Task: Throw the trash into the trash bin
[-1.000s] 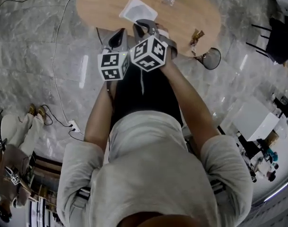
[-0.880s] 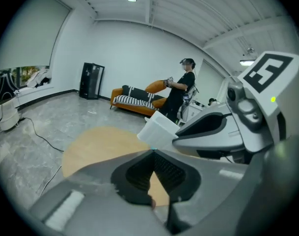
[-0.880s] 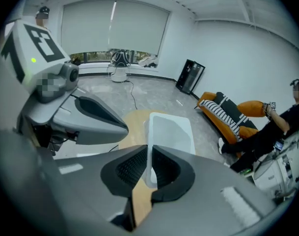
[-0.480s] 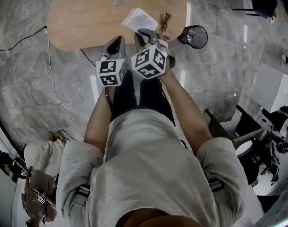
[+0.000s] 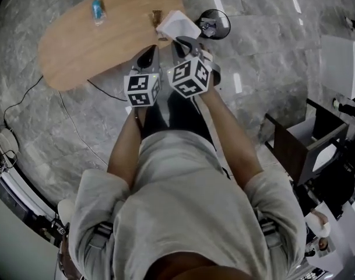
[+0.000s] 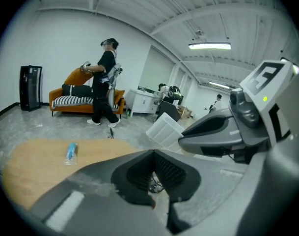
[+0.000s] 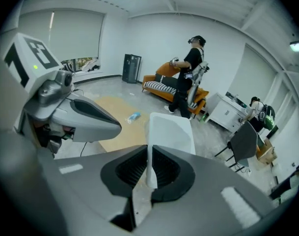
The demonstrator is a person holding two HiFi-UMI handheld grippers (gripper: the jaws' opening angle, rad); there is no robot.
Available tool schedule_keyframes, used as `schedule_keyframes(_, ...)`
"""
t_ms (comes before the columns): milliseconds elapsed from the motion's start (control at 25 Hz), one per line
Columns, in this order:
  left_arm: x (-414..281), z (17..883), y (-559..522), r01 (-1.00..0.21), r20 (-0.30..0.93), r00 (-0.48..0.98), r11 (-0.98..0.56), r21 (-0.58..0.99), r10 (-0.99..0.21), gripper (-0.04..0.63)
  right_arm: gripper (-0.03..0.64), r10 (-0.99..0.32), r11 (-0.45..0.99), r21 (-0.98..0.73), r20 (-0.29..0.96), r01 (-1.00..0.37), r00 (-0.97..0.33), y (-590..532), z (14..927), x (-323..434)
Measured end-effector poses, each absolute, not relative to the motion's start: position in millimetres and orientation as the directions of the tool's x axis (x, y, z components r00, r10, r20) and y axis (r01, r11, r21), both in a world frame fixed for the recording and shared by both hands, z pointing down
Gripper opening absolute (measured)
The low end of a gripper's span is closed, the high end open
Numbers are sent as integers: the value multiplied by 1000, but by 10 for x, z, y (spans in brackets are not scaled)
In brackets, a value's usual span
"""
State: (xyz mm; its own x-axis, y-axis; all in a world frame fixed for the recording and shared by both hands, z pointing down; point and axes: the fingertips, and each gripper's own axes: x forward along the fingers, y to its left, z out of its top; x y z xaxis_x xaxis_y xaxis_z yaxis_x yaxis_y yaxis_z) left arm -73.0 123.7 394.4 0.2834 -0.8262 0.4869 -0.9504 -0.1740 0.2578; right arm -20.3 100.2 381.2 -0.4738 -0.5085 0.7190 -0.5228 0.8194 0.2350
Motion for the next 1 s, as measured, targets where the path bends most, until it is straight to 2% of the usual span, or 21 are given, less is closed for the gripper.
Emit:
schedule_keyframes(200,52,3835,1101,-939,494,331,-232,252,-804,18,37,-549,772,227,710,-594,-442,902,3729,666)
schedule_keyframes(440,748,3834,929,-923,507,384,-307,232,-772,18,37,-556,736,173,707,-655,-437,782,3767,1307)
schedule_keyframes(1000,1164,4096,-156,-868,521,496,-418,268,-695,18,38,-566,567,42,745,-822,-353,-11,4092,2179)
